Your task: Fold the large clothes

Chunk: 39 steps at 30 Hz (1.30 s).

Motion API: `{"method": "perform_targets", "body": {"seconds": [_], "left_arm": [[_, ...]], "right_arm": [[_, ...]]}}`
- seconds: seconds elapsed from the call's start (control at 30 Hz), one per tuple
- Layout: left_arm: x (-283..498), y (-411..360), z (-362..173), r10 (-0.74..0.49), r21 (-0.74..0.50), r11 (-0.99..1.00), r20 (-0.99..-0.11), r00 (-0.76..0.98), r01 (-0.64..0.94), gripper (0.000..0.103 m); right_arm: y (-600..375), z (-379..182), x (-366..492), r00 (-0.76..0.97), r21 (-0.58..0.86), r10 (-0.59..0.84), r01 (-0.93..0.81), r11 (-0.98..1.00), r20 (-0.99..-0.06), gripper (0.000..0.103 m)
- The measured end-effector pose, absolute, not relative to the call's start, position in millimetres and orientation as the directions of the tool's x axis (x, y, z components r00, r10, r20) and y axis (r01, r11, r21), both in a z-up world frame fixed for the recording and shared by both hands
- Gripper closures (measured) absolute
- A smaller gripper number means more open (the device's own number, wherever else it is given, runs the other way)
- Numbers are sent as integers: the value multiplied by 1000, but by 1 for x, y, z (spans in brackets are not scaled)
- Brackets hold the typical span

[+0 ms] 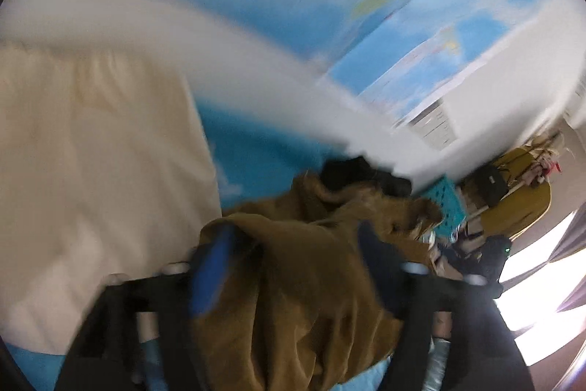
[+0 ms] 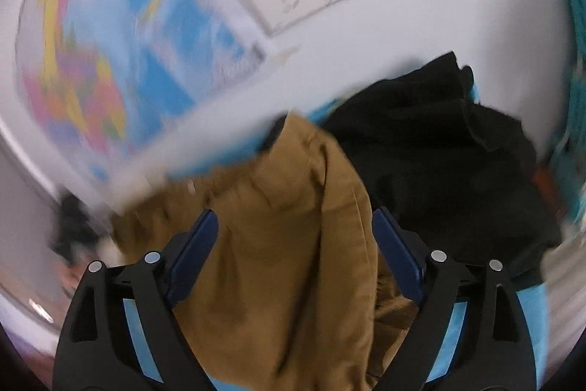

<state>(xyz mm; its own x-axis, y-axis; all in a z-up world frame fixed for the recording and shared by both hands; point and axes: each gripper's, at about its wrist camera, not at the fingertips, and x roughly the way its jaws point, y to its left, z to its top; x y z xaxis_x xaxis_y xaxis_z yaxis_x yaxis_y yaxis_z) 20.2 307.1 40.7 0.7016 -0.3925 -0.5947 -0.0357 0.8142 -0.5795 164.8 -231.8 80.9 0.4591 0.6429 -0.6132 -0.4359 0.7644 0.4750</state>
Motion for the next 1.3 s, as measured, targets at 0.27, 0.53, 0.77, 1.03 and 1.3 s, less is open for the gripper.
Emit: {"method": "perform_targets", "body": {"seconds": [0.27, 0.53, 0.77, 1.03, 1.3], "left_arm": [[-15, 220, 34, -230, -196, 973, -750, 620, 123, 23], [16, 200, -14, -7, 36, 997, -845, 535, 69, 76], [25, 227, 3, -11, -36, 999, -817, 576, -32, 97], [28, 222, -13, 24, 7, 999, -841, 540, -34, 81], [28, 223, -11, 10, 1, 1000, -831, 555, -17, 56]], "right_arm": [[-200, 40, 165, 383, 314, 538, -509, 802, -751, 80], [-252, 88, 150, 485, 453, 646, -464, 761, -589, 100], [-289, 75, 179, 559, 505, 581, -304, 808, -592, 100], [-275, 55, 181, 573, 462, 517, -254, 850, -636, 38], [-199, 72, 155, 563, 146, 474, -529, 836, -678, 34]]}}
